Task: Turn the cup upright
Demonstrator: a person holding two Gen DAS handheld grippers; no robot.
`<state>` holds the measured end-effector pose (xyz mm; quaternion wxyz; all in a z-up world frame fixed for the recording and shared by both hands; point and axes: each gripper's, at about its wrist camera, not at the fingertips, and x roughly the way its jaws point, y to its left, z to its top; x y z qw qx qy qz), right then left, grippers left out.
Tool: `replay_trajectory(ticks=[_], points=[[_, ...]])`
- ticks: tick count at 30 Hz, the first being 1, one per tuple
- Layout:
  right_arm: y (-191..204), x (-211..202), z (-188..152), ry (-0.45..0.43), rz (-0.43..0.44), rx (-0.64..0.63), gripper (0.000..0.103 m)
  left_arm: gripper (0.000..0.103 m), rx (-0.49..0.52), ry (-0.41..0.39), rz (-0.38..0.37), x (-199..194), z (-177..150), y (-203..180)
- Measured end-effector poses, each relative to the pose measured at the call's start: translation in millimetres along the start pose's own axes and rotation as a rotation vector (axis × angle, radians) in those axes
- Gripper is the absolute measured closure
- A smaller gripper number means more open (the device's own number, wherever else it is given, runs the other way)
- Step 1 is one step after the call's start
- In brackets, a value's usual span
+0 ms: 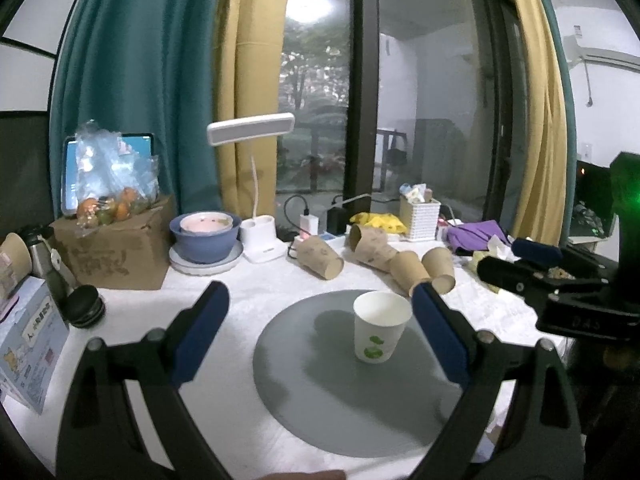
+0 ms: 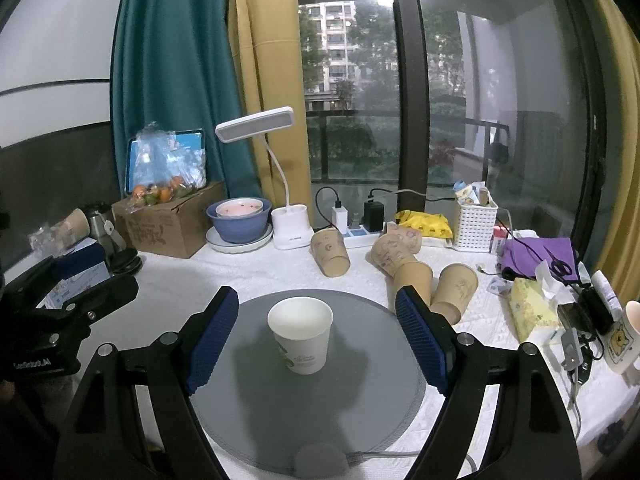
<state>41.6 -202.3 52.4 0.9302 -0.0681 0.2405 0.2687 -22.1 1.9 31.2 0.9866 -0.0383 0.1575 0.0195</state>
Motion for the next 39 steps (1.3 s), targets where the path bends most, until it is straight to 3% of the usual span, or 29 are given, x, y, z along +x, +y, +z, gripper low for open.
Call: replay_trajectory(ticks=[39], points=[[8.4, 2.4, -0.9, 0.008, 0.002, 0.01, 0.019, 0.009, -0.002, -0.011, 0.016, 1.1, 1.0, 5.0]])
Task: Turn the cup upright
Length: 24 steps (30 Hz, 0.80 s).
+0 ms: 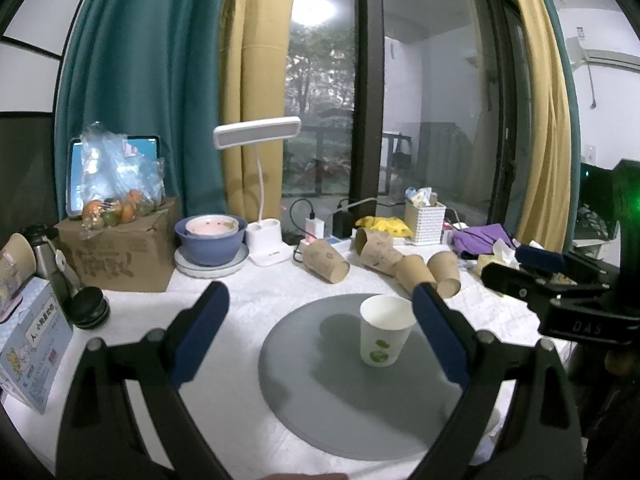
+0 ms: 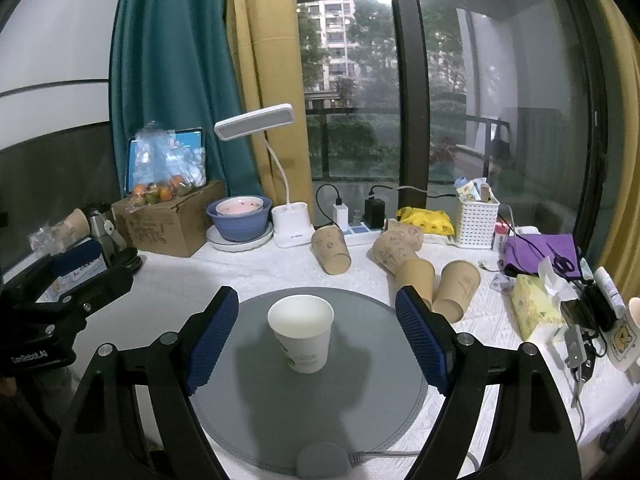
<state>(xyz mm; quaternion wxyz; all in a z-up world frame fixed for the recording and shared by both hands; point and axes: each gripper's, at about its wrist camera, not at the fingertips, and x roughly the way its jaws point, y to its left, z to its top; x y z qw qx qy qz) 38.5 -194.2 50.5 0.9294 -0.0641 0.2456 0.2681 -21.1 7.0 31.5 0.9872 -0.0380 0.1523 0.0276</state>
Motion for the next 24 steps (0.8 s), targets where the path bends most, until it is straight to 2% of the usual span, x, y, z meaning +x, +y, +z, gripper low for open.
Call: replay_trajectory(ticks=[24], points=[[-2.5, 0.2, 0.1, 0.0, 0.001, 0.001, 0.02, 0.009, -0.002, -0.001, 0.003, 0.8, -1.1, -0.8]])
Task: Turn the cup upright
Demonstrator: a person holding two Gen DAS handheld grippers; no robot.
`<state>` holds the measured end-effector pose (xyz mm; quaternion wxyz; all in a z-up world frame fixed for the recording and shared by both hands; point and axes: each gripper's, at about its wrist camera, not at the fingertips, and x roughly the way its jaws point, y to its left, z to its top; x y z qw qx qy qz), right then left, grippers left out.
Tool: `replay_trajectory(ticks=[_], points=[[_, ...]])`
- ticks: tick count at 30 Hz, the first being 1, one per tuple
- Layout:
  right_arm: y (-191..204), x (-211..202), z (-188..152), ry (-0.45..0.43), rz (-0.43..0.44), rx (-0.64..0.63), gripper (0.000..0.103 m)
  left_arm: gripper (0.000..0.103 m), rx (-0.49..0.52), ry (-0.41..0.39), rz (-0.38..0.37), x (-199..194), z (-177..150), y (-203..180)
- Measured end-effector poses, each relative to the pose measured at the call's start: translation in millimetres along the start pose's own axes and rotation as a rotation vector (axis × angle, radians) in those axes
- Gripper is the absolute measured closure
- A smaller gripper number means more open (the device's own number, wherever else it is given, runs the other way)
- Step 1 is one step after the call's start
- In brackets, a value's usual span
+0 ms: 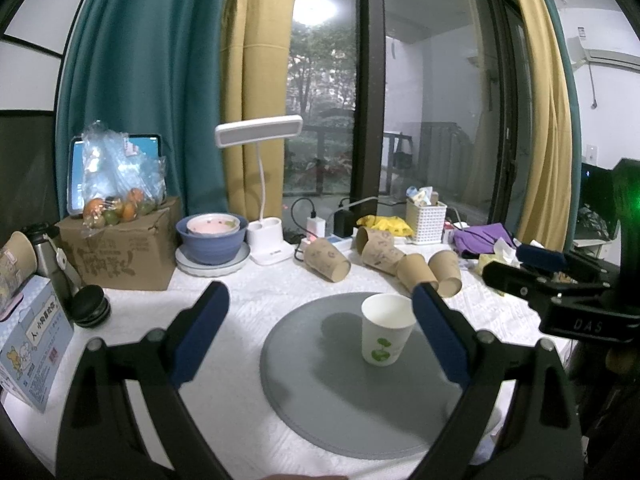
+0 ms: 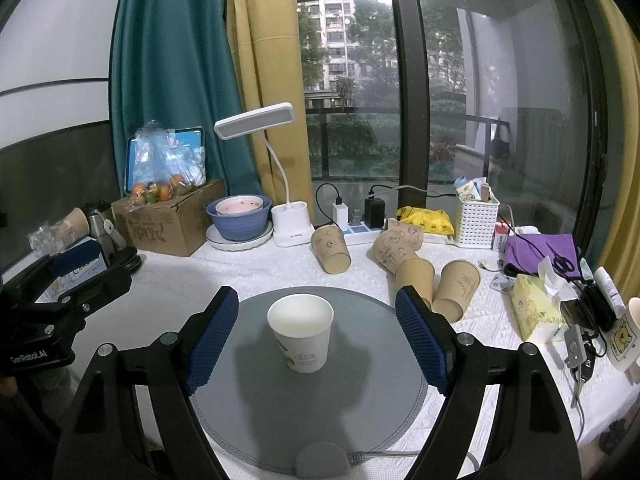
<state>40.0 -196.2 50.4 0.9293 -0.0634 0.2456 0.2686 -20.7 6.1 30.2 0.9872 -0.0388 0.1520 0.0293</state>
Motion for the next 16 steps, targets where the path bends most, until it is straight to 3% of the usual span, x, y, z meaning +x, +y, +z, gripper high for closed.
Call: replay_trajectory(ticks=[10, 16], points=[[0.1, 0.1, 0.1, 0.001, 0.0, 0.0, 0.02, 0.009, -0.001, 0.0, -0.001, -0.5, -0.2, 0.7], [1.5, 0.2, -0.1, 0.002, 0.0, 0.0, 0.02, 0.009, -0.002, -0.055, -0.036, -8.5, -2.4, 0.4]])
